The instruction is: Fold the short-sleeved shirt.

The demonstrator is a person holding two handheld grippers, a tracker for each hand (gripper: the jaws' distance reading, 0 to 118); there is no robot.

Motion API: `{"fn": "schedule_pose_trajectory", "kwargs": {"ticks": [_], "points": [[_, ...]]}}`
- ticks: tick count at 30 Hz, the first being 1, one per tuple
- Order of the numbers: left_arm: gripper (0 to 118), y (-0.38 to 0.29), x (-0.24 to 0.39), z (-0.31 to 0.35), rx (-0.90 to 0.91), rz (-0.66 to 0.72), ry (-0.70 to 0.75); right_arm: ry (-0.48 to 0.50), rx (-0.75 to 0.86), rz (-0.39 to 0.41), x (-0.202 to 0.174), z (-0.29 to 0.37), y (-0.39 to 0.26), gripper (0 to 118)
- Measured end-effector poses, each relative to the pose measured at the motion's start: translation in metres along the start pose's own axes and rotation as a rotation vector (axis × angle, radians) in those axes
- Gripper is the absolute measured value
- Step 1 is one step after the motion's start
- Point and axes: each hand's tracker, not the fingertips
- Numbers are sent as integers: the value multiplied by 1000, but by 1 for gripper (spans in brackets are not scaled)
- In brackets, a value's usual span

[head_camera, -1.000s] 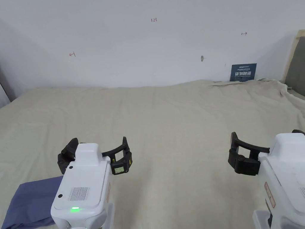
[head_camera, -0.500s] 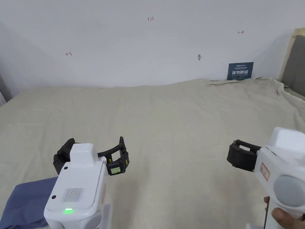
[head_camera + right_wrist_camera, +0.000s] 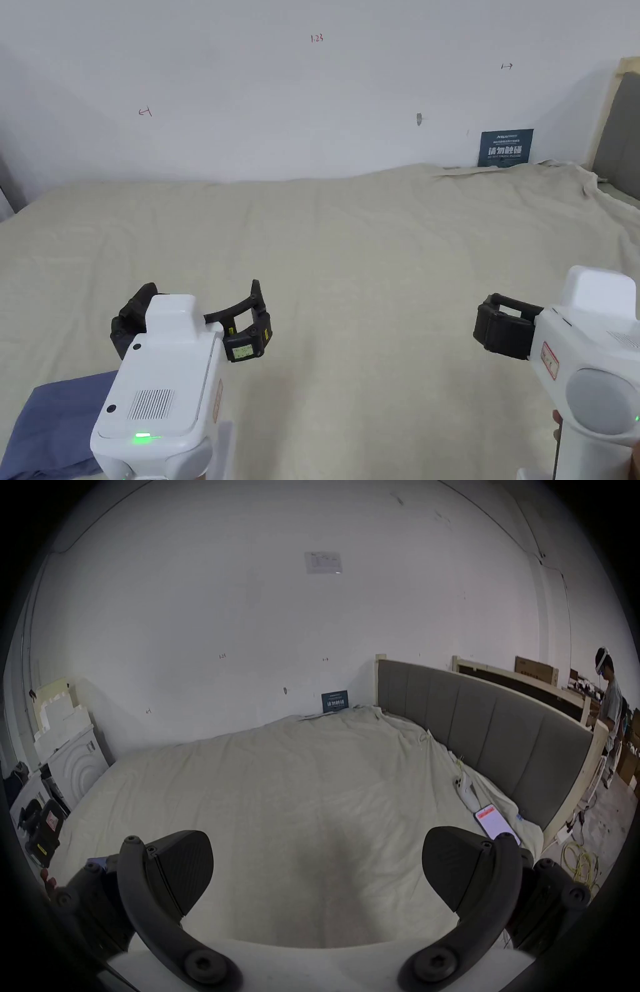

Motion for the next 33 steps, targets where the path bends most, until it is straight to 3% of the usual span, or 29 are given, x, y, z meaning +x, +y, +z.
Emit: {"fn": "schedule_pose_trajectory", "kwargs": {"ticks": [6, 15, 22, 33], "points": [[118, 0, 0, 1, -2, -4, 1, -4, 26, 0, -1, 2, -3, 118], [118, 0, 0, 2, 4, 0, 2, 108, 364, 62, 6, 5, -20, 118], [118, 0, 2, 3, 12, -4, -2, 78, 424, 133, -1, 6, -27, 118], [118, -2, 5, 2, 11, -5, -7, 94, 436, 143, 2, 6, -29, 118]]}}
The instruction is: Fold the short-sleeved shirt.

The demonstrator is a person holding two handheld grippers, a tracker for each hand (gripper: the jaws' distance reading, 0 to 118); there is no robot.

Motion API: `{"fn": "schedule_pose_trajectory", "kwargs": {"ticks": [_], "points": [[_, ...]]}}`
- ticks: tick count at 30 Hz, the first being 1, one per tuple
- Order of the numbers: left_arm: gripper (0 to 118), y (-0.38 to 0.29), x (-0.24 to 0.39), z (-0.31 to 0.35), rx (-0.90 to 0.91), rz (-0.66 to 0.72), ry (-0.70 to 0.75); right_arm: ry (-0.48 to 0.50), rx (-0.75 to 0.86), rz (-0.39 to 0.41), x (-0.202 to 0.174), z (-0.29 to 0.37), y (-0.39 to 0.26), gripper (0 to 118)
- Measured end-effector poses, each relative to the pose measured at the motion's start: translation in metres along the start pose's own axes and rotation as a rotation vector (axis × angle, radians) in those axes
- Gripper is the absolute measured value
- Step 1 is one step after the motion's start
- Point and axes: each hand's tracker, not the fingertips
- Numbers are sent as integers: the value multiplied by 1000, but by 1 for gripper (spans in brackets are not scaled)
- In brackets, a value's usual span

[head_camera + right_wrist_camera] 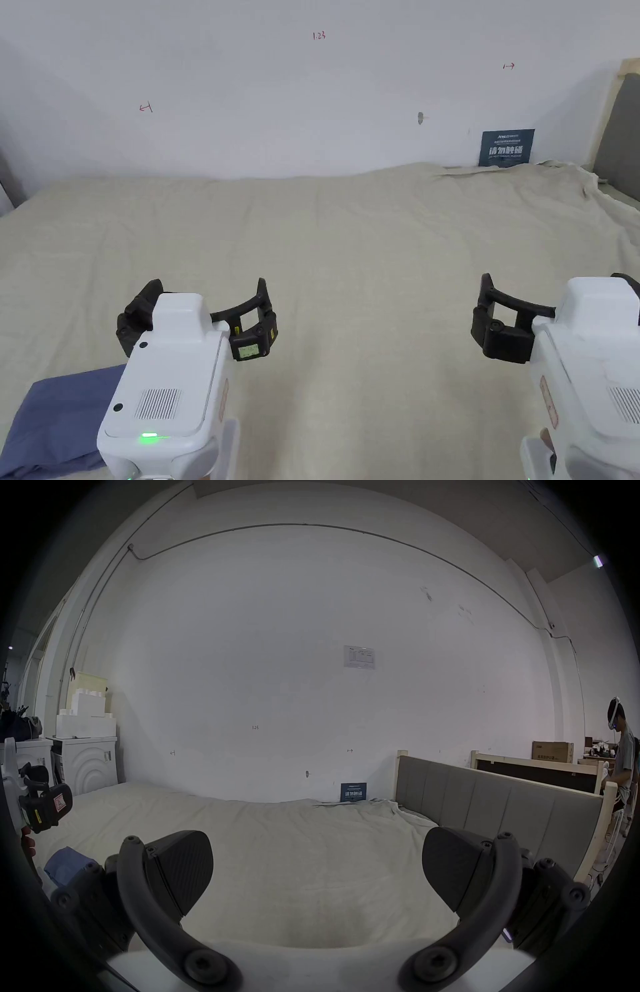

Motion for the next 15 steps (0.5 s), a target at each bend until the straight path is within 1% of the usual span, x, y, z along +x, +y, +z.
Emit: {"fn": "schedule_pose_trajectory", "kwargs": {"ticks": [15], "points": [[118, -1, 0, -2, -3, 6, 11, 3, 6, 2, 2, -1, -2, 118]]}}
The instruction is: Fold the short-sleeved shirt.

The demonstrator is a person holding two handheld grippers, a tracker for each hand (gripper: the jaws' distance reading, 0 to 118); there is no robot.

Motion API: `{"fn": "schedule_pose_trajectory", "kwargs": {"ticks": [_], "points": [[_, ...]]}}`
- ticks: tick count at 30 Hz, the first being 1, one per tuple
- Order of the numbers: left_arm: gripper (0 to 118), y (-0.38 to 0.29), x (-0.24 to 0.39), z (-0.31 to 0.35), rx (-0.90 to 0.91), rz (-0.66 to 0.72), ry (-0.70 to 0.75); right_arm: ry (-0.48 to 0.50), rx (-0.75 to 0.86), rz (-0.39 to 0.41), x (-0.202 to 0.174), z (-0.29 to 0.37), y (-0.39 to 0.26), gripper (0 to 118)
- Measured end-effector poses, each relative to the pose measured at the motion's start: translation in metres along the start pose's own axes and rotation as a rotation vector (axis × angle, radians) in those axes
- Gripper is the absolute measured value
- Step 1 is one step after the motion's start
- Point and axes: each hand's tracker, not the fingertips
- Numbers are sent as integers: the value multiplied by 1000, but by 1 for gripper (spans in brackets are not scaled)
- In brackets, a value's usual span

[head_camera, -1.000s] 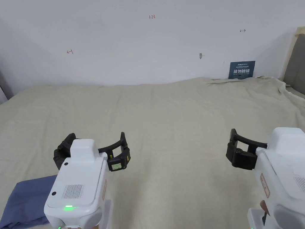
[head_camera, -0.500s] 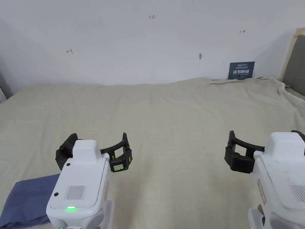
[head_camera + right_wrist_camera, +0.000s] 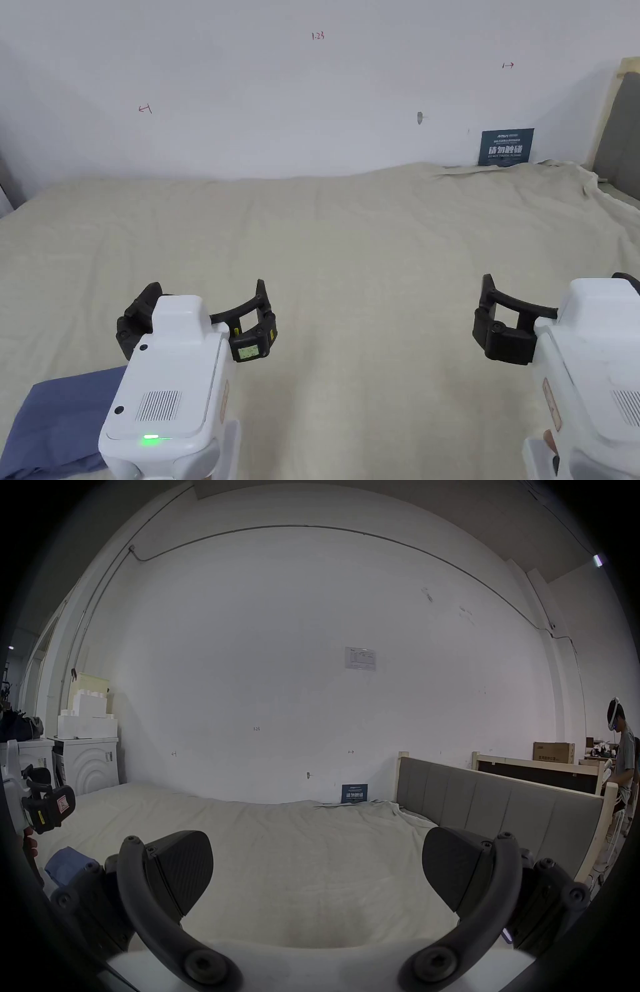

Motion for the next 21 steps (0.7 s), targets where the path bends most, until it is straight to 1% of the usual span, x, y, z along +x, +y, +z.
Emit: {"fn": "schedule_pose_trajectory", "kwargs": {"ticks": [13, 21], "points": [[118, -2, 2, -2, 5, -11, -4, 9, 12, -5, 0, 1, 1, 118], [118, 0, 3, -2, 3, -13, -8, 18, 15, 8, -2, 2, 1, 118]]}}
